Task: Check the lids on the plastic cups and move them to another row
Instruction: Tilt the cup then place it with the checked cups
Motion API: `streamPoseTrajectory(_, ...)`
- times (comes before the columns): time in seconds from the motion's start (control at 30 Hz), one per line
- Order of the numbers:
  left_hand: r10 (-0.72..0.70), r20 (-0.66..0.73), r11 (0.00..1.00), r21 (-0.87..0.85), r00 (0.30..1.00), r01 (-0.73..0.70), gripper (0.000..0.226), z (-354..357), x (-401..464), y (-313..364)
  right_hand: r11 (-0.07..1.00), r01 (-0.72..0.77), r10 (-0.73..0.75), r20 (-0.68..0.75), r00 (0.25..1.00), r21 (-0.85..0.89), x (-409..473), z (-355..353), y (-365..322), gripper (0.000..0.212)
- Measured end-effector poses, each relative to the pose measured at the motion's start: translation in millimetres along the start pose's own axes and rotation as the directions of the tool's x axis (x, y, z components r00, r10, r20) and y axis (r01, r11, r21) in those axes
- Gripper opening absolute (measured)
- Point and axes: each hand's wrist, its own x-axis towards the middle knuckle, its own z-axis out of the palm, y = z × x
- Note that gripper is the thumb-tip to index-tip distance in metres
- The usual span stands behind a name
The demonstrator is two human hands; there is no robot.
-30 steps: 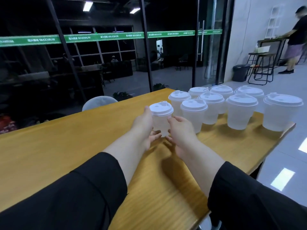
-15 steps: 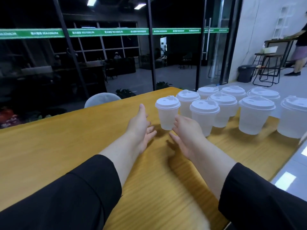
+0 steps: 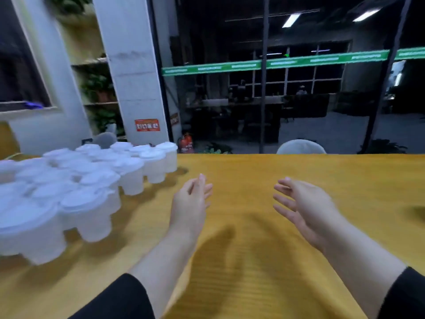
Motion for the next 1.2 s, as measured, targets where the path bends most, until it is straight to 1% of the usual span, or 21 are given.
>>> streamPoseTrajectory(0.03,0.042,-0.073,0.998,0.04,0.996,-0.039,0.025,-29.5,-2.1,1.9,1.0,-0.013,0.013,0.05,0.999,-0.007,-3.5,33.5,10.7,0.036)
streamPoseTrajectory(0.1,0.113,-0.176,0.989,0.114,0.978,-0.093,0.03,-80.9,-11.3,2.2,0.999,-0.029,0.032,0.141,0.99,-0.02,-15.3,97.9,30.4,0.035)
streamPoseTrajectory(0.2,0.163,-0.285,0.982,0.135,0.945,-0.129,0.033,-140.4,-30.5,-4.7,0.997,-0.04,0.056,0.27,0.961,-0.062,-42.2,182.2,60.1,0.033)
streamPoseTrajectory(0.27,0.202,-0.372,0.977,0.145,0.906,-0.158,0.032,-169.6,-39.6,-7.1,0.995,-0.022,0.056,0.344,0.937,-0.101,-61.4,227.0,77.7,0.023)
streamPoseTrajectory(0.33,0.212,-0.463,0.974,0.175,0.861,-0.146,0.02,-190.3,-42.3,-12.5,0.992,-0.013,0.061,0.392,0.918,-0.123,-72.7,261.2,90.9,0.016)
streamPoseTrajectory(0.37,0.186,-0.497,0.979,0.171,0.847,-0.114,0.012,-197.4,-39.6,-17.9,0.991,-0.016,0.068,0.407,0.911,-0.13,-76.2,274.4,95.7,0.016)
streamPoseTrajectory(0.4,0.143,-0.51,0.985,0.156,0.848,-0.072,0.003,-202.5,-36.1,-23.8,0.99,-0.019,0.078,0.427,0.901,-0.14,-77.9,285.1,99.6,0.017)
streamPoseTrajectory(0.43,0.1,-0.508,0.988,0.154,0.856,-0.025,0.012,-205.5,-31.2,-29.8,0.988,-0.015,0.083,0.451,0.889,-0.152,-78.2,293.6,102.4,0.019)
streamPoseTrajectory(0.5,0.044,-0.479,0.987,0.156,0.877,0.036,0.039,-208.1,-22.5,-37.6,0.985,0.016,0.076,0.511,0.856,-0.172,-77.8,304.1,106.2,0.025)
streamPoseTrajectory(0.57,0.062,-0.44,0.982,0.185,0.896,0.023,0.059,-207.4,-15.0,-37.3,0.984,0.055,0.057,0.584,0.81,-0.172,-77.3,308.3,109.7,0.033)
streamPoseTrajectory(0.6,0.076,-0.414,0.981,0.191,0.907,0.005,0.065,-206.8,-11.8,-36.7,0.982,0.07,0.052,0.611,0.79,-0.175,-78.1,308.4,110.7,0.036)
streamPoseTrajectory(0.67,0.085,-0.364,0.985,0.169,0.928,-0.024,0.065,-205.1,-6.8,-34.4,0.972,0.132,0.019,0.628,0.778,-0.194,-77.7,308.0,112.8,0.04)
streamPoseTrajectory(0.77,0.049,-0.32,0.993,0.119,0.946,-0.011,0.048,-202.1,-7.2,-30.8,0.948,0.246,-0.065,0.635,0.77,-0.202,-76.7,300.5,112.3,0.029)
streamPoseTrajectory(0.83,0.024,-0.304,0.996,0.089,0.952,0.003,0.039,-196.8,-6.7,-24.4,0.93,0.295,-0.099,0.623,0.776,-0.221,-74.1,287.8,107.5,0.032)
streamPoseTrajectory(0.9,0.016,-0.286,0.998,0.064,0.958,0.003,0.036,-182.9,-5.4,-14.0,0.919,0.313,-0.109,0.607,0.787,-0.241,-69.3,265.4,100.2,0.036)
streamPoseTrajectory(1.03,-0.023,-0.192,1.0,0.002,0.981,0.024,0.036,-131.0,2.1,2.4,0.889,0.361,-0.198,0.473,0.859,-0.282,-49.8,200.7,81.8,0.027)
streamPoseTrajectory(1.13,-0.089,-0.095,0.996,0.003,0.992,0.09,0.042,-84.4,13.3,-1.2,0.874,0.37,-0.242,0.377,0.894,-0.315,-33.3,152.3,68.3,0.037)
streamPoseTrajectory(1.2,-0.122,-0.014,0.992,0.027,0.992,0.123,0.048,-56.1,20.5,-8.3,0.86,0.376,-0.261,0.335,0.905,-0.346,-23.0,120.7,61.0,0.039)
